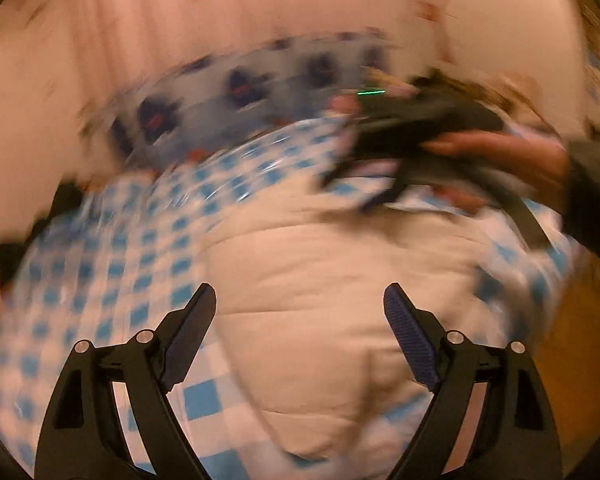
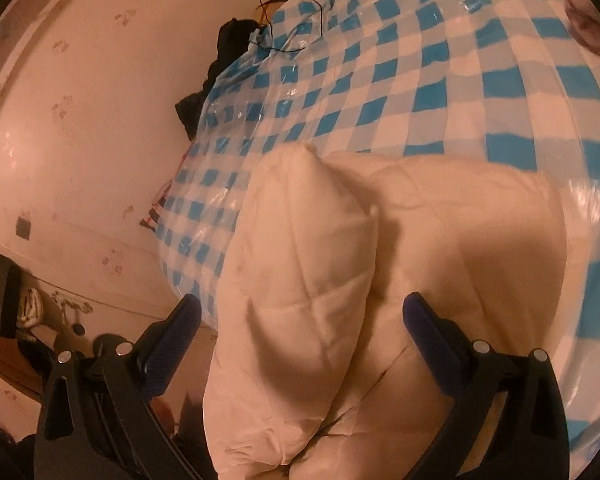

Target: Fold large clothes

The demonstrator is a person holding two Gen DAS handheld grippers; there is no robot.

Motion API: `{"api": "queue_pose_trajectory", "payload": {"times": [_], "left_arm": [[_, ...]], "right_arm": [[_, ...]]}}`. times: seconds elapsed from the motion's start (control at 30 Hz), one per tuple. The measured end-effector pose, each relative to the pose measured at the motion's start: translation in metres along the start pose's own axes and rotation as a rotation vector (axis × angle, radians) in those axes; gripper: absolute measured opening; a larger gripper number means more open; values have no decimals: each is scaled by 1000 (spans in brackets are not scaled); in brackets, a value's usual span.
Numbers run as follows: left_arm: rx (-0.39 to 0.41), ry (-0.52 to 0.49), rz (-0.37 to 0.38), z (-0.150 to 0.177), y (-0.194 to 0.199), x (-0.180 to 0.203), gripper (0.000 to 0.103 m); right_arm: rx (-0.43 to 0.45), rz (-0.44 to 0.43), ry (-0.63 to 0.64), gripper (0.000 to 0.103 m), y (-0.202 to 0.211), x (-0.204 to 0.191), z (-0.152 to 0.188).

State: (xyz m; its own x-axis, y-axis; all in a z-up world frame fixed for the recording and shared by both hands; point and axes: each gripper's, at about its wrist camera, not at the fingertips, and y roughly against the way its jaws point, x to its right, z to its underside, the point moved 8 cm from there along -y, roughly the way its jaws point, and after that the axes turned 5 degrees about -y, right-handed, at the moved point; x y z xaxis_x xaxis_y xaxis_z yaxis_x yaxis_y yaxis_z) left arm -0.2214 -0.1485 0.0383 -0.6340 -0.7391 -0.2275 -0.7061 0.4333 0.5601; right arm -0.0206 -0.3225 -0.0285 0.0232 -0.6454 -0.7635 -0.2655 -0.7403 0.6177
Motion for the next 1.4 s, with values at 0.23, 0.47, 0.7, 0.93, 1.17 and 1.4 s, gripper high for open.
{"api": "queue_pose_trajectory", "payload": {"times": [0.23, 0.47, 0.7, 0.93, 1.17, 1.4], "left_arm": [[-114, 224, 132, 28, -96, -34, 82], [-38, 169, 180, -1, -73, -1, 82], [14, 183, 293, -53, -78, 21, 82], [-241, 29, 298, -14, -152, 85, 89], [-244, 52, 303, -11, -155, 85, 91], [-222, 235, 351, -19, -131, 42, 90]], "right_arm": [[-112, 62, 41, 84, -40, -18, -21], [46, -29, 131, 24, -5, -54, -3], [260, -95, -6, 24, 51, 15, 39], [294, -139, -203, 27, 33, 99, 57], [341, 117, -164, 32, 32, 97, 62], [332, 143, -183, 37, 36, 107, 62]]}}
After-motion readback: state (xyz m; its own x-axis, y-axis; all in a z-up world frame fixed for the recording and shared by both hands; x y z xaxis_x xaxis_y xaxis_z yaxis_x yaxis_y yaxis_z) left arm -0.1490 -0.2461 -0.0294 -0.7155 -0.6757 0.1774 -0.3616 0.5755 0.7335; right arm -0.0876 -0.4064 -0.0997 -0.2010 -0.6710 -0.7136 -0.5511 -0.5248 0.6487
